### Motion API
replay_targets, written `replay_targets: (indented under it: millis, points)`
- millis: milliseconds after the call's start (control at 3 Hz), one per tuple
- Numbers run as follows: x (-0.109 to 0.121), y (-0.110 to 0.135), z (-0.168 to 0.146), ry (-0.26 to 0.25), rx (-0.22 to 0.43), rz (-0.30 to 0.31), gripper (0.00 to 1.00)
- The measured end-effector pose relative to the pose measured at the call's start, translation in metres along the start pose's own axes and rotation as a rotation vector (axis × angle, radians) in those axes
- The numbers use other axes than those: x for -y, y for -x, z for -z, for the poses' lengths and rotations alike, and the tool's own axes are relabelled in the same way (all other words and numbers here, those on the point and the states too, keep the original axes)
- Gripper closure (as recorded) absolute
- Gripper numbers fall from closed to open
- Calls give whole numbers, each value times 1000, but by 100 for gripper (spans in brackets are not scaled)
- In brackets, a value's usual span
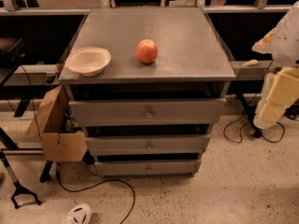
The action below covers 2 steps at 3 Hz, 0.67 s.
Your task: Open top drawer
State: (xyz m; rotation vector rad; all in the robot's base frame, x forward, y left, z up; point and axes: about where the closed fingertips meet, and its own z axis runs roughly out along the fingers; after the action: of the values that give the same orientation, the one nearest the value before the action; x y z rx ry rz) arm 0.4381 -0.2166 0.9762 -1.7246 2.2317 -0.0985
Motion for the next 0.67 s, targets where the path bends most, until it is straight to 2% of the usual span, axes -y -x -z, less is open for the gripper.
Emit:
replay_targets:
  millis: [333, 667]
  points:
    - [0, 0, 0, 0, 0, 0, 0]
    - [5, 1, -5, 3, 40, 5, 0]
